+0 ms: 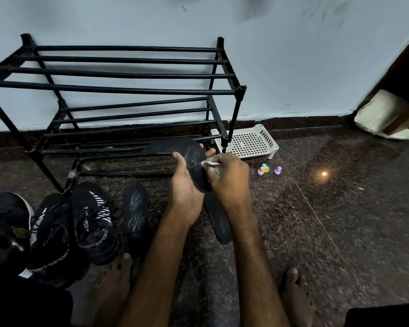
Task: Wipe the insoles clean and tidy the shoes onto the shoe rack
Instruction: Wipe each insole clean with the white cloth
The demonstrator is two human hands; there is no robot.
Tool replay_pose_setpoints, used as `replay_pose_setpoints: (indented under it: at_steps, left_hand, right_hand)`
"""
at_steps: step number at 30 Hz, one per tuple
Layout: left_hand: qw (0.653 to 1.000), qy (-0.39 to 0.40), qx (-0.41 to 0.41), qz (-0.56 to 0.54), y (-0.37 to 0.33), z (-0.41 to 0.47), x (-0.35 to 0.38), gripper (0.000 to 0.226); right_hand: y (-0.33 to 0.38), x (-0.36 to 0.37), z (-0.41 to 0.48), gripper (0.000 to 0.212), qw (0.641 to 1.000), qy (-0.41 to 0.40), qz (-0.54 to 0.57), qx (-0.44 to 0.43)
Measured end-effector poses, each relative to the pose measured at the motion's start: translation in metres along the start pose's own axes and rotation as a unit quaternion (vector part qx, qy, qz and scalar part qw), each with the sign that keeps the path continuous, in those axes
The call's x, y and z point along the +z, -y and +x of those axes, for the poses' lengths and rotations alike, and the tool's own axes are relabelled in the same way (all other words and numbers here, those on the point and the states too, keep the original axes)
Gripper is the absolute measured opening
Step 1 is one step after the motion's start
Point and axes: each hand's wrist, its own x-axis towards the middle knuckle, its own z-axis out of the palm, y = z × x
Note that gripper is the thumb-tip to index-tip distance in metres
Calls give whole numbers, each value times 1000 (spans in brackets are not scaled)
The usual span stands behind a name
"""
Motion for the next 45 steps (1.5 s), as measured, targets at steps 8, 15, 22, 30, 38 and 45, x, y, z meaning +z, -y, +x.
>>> replay_pose_setpoints:
  at_steps: [8,15,22,30,38,45]
  left_hand:
    - [1000,11,-13,-11,-2,1,3,70]
    - [999,-1,-39,20,0,-1,0,78]
    - [998,-5,-57,17,1,-3,-4,71]
    - [998,-5,-42,52,3,-4,-4,65]
    - [998,-8,-31,52,4,-2,-3,71]
    - [997,-22,-47,62,5,-2,-7,75]
  right_hand:
    - [-2,-3,-1,14,999,10,50,-10]
    - [3,-10,-8,11,991,103,74,-45]
    - [-6,-7,-5,13,998,59,-12,10]
    - [-4,-2,-1,13,1000,-5,-19,22]
    - [-3,-1,-2,13,1000,25,3,-5]
    - [-4,-7,-9,12,990,137,27,0]
